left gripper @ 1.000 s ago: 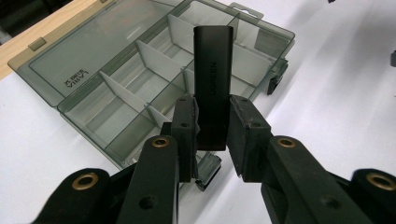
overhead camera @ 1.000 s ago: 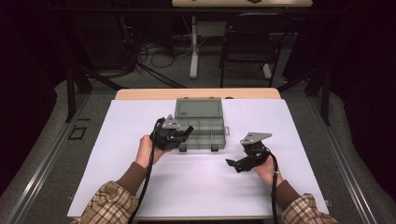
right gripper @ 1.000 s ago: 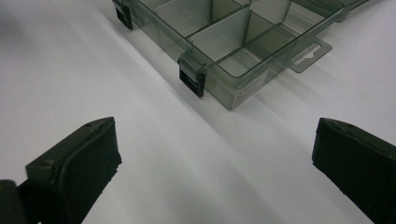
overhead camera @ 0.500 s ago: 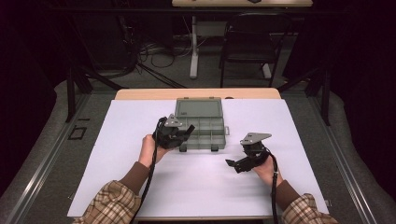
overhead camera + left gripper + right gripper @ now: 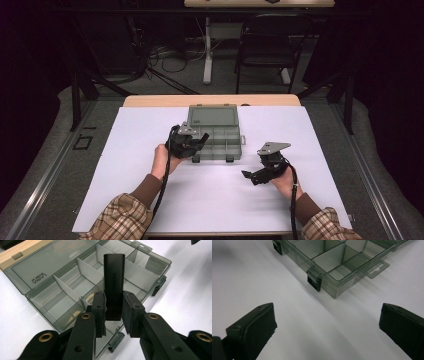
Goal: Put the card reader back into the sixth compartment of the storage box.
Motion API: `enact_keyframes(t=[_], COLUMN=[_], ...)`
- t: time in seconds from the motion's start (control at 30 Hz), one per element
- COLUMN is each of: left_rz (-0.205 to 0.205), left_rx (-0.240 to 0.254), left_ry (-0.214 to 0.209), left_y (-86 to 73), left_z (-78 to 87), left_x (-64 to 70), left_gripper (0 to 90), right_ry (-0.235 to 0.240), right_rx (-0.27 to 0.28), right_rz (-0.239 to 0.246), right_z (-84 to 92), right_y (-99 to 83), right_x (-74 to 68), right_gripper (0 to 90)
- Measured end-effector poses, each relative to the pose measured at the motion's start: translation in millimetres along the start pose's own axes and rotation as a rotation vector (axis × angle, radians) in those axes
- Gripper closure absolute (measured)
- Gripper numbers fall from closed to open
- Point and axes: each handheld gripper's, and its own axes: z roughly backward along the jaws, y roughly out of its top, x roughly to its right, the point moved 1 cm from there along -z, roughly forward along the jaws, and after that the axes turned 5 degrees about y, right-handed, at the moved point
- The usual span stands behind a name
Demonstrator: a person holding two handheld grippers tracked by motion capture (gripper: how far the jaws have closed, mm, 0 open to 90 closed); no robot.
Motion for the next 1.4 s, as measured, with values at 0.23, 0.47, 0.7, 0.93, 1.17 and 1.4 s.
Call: enact_keyframes(t=[0.23, 0.47, 0.7, 0.93, 1.17, 1.4], left_rz=[0.019, 0.032, 0.051, 0.044, 0.050, 0.054], left_rx=[0.010, 0.006, 0.000, -0.011, -0.015, -0.017], left_ry=[-0.001, -0.002, 0.005, 0.015, 0.019, 0.023], left_y=[-1.0, -1.6, -2.6, -2.9, -3.2, -3.4], left_z=[-1.0, -3.6, -7.6, -10.1, -12.5, -14.9], left_x=[-1.1, 0.0, 1.5, 3.8, 6.6, 9.1], left_gripper=[73.6, 73.5, 73.5, 73.5, 73.5, 73.5], right_ry=[0.000, 0.001, -0.001, -0.002, -0.001, 0.000], right_rx=[0.001, 0.000, 0.001, 0.001, -0.001, -0.003], right_rz=[0.001, 0.007, 0.001, 0.002, 0.000, 0.000], right_z=[-0.1, -0.1, 0.0, 0.4, -0.2, -0.8], right_y=[0.0, 0.3, 0.0, 0.1, -0.4, -0.5], right_x=[0.2, -0.1, 0.2, 0.3, 1.1, 0.8], right_gripper=[0.0, 0.0, 0.0, 0.0, 0.0, 0.0])
